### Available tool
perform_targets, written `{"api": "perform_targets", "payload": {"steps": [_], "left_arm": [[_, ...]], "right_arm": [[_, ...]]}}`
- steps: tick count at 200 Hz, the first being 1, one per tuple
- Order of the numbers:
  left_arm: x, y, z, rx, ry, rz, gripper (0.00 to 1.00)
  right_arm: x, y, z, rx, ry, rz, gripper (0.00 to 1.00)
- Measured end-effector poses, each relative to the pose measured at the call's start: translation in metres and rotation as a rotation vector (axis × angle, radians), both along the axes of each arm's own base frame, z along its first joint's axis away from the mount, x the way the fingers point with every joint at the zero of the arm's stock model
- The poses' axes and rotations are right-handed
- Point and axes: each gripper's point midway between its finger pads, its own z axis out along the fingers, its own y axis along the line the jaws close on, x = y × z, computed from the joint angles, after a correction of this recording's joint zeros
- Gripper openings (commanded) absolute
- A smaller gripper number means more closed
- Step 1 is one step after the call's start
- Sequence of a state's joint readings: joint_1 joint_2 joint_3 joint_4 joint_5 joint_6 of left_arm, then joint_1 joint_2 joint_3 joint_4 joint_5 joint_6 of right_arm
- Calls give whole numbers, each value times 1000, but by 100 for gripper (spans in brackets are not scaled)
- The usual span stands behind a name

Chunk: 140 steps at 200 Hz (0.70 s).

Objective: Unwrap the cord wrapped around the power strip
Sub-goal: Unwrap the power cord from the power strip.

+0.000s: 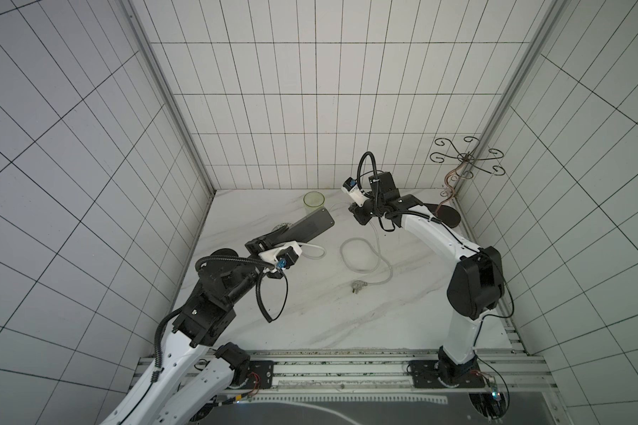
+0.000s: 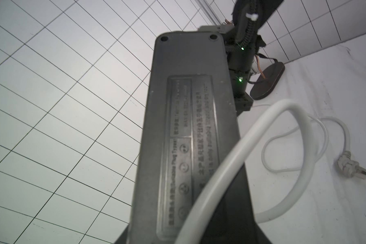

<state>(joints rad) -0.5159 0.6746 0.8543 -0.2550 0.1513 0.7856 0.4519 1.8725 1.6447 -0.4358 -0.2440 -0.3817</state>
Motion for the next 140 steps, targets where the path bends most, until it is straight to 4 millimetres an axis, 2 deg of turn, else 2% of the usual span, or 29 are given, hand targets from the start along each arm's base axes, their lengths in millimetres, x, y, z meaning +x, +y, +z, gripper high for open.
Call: {"api": "perform_targets", "payload": {"steps": [23, 32, 42, 53, 62, 76, 92, 106, 121, 130, 140], "left_arm": [[2, -1, 21, -126, -3, 1, 0], [6, 0, 28, -176, 7, 13, 0], [13, 1, 36, -222, 21, 36, 0], [26, 4, 41, -262, 44, 77, 0], [36, 7, 42, -284, 60, 114, 0], [52, 10, 34, -302, 101, 165, 0], [59, 11, 26, -314, 134, 184, 0], [59, 11, 26, -328, 145, 183, 0], [59, 11, 28, -341, 143, 180, 0], [58, 11, 29, -346, 143, 179, 0], [58, 11, 29, -349, 144, 179, 0]], "right_arm": [[-10, -13, -36, -60, 69, -45, 54], [-13, -20, -43, -80, 78, -66, 65], [-16, -28, -45, -91, 86, -94, 71], [-21, -36, -38, -80, 83, -119, 74], [-27, -42, -23, -52, 66, -139, 75], [-38, -48, 14, 23, 14, -159, 76], [-58, -54, 63, 143, -67, -168, 75], [-78, -55, 89, 251, -96, -167, 73], [-98, -52, 89, 338, -65, -172, 72], [-107, -48, 75, 360, -18, -186, 70], [-116, -42, 48, 369, 61, -219, 68]]}}
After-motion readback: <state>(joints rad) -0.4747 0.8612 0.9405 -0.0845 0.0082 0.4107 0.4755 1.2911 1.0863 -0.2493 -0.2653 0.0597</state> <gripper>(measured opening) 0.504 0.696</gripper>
